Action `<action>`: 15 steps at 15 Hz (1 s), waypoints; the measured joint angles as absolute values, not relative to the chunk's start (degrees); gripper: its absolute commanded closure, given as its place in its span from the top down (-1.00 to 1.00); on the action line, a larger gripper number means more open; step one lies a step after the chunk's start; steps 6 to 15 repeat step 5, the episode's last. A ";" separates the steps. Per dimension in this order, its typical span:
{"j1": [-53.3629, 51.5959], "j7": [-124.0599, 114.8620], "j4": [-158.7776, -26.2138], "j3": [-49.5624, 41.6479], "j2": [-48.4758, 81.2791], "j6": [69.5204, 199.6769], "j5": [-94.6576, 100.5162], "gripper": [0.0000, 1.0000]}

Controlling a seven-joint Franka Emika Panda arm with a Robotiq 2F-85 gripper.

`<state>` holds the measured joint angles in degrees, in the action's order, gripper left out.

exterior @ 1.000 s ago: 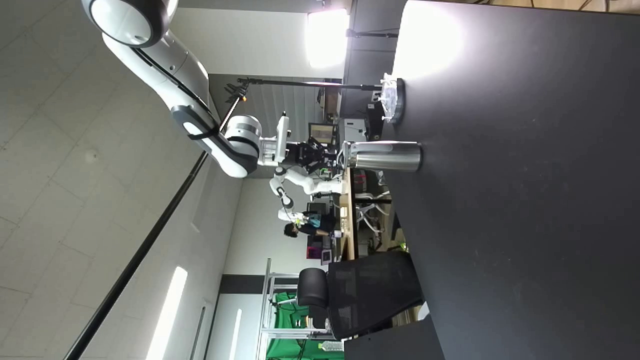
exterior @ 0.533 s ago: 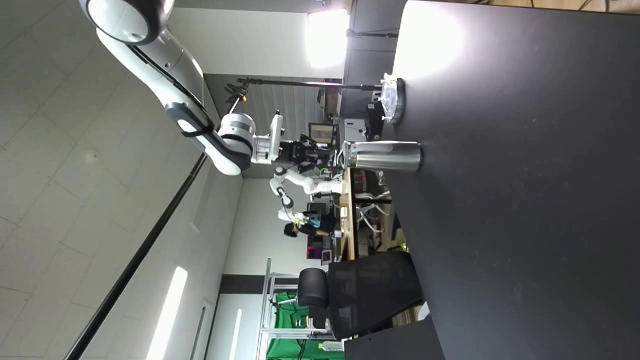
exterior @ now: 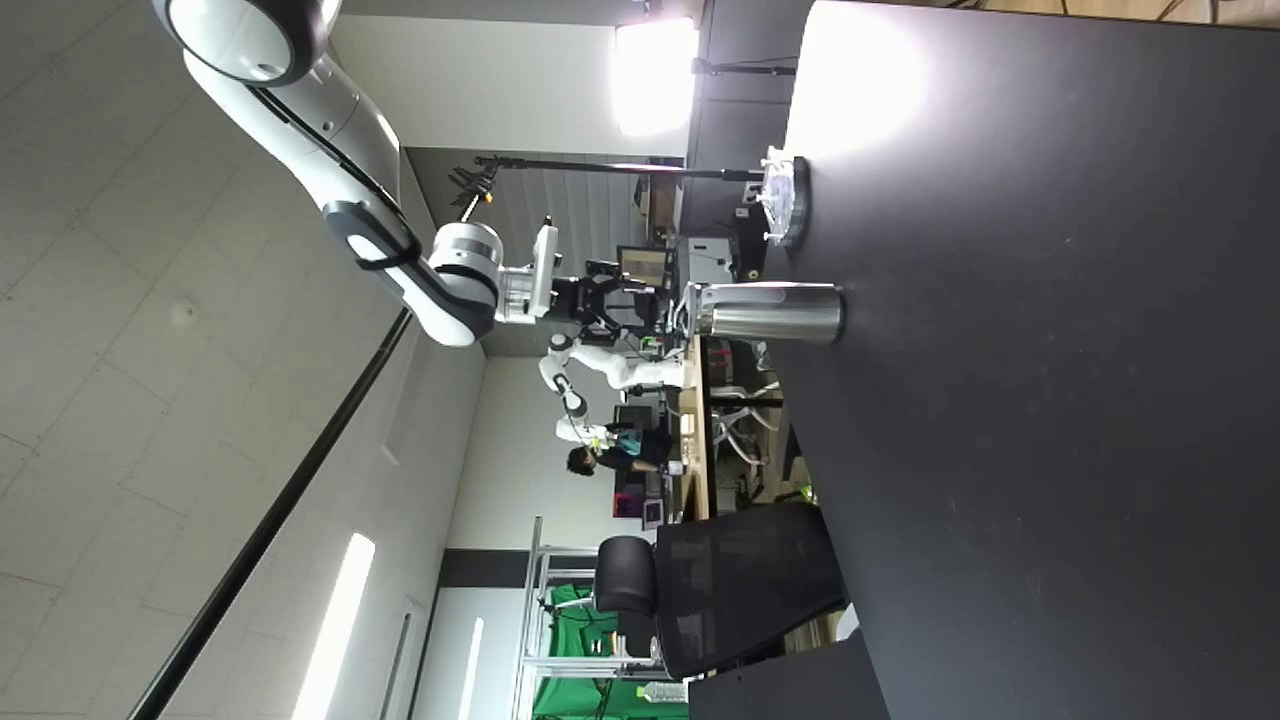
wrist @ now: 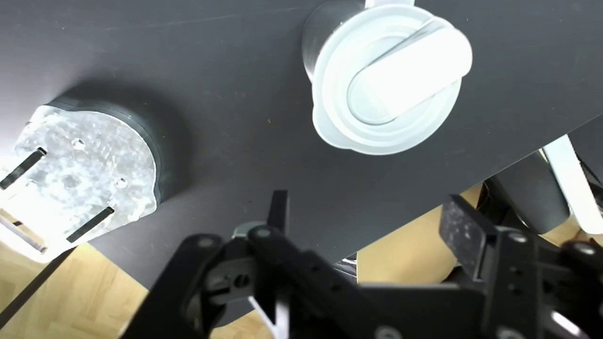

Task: Press the nozzle to open the drinking hole of the bottle

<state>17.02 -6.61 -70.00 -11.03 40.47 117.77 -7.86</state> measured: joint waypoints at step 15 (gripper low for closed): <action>17.01 -6.60 -70.01 -11.23 40.22 117.77 -7.75 1.00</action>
